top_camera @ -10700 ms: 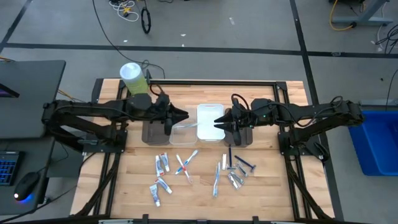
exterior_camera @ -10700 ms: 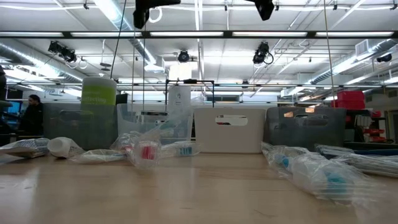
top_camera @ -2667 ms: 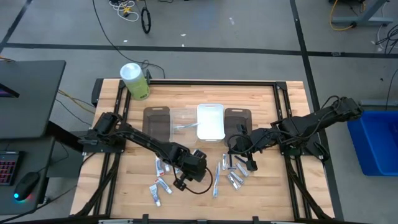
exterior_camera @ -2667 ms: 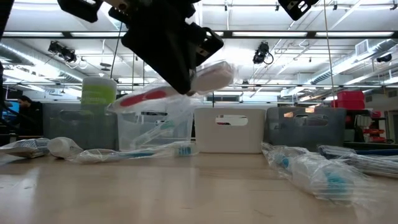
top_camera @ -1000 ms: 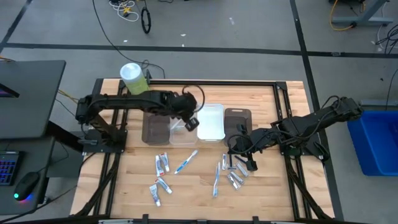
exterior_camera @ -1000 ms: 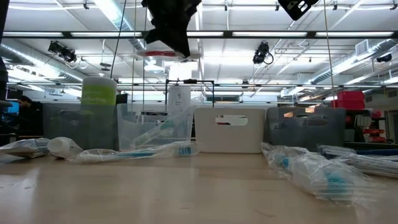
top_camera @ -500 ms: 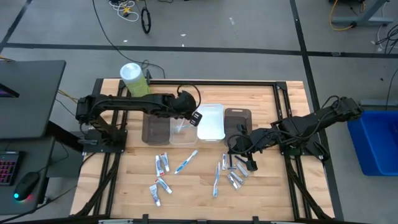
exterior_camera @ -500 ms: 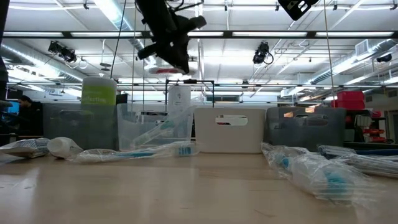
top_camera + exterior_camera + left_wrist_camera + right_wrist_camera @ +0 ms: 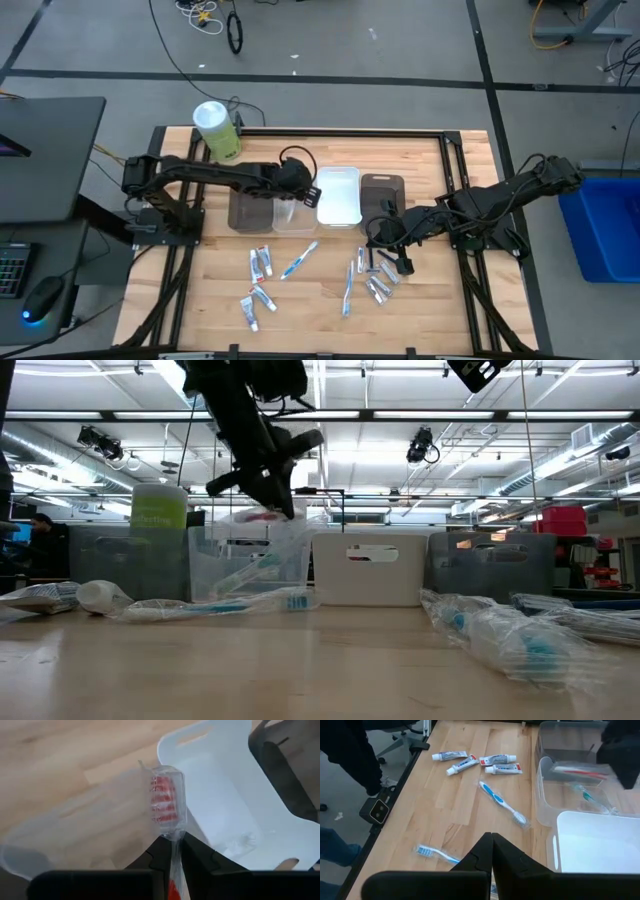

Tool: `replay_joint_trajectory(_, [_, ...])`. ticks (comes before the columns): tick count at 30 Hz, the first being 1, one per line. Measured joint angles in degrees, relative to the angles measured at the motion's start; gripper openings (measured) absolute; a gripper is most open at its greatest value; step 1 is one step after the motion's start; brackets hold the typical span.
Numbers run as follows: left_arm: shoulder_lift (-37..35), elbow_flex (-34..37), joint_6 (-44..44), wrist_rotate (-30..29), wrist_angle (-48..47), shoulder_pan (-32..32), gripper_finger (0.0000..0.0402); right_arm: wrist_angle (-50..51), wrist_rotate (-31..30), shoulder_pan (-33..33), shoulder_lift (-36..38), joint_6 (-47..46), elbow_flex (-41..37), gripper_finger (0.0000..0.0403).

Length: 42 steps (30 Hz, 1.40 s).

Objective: Pick & Place Travel size toiletries
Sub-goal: Put the orange toothbrush into the transparent bin, then put the blue toothbrush into the transparent bin

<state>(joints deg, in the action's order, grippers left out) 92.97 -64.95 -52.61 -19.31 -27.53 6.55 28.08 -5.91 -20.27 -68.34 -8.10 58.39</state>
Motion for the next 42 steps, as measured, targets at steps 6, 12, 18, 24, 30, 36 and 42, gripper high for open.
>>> replay_joint_trajectory(6, [0.0, 1.2, -1.42, 0.42, 1.54, -0.06, 0.0056, -0.02, 0.01, 0.0, 0.0, -0.01, 0.02, 0.0008])
replay_joint_trajectory(12, [0.0, 1.2, -0.02, -0.52, 1.64, -0.09, 0.0102, 0.0, 0.0, 0.0, 0.0, 0.57, 0.02, 0.0008])
replay_joint_trajectory(18, [0.0, 1.2, 0.33, -0.76, 1.56, -0.07, 0.0193, -0.02, 0.01, 0.0, 0.0, 0.61, 0.02, 0.0009])
replay_joint_trajectory(24, [-0.26, -1.12, 5.31, 0.94, 1.4, -0.02, 0.0246, 0.0, 0.0, -0.01, 0.0, 0.61, 0.02, 0.0009])
replay_joint_trajectory(30, [-0.98, -7.54, 12.65, 0.44, 1.2, -0.88, 0.0238, -0.02, 0.0, -0.02, 0.02, 0.61, 0.02, 0.0008])
replay_joint_trajectory(36, [-1.29, -13.43, 19.0, -1.72, 0.34, -3.05, 0.0202, -0.02, 0.02, 0.0, 0.02, 0.61, 0.02, 0.0009])
replay_joint_trajectory(42, [-2.83, -14.49, 24.94, -6.46, -3.11, -8.35, 0.0147, 0.0, 0.02, -0.01, 0.02, 0.61, 0.02, 0.0009])
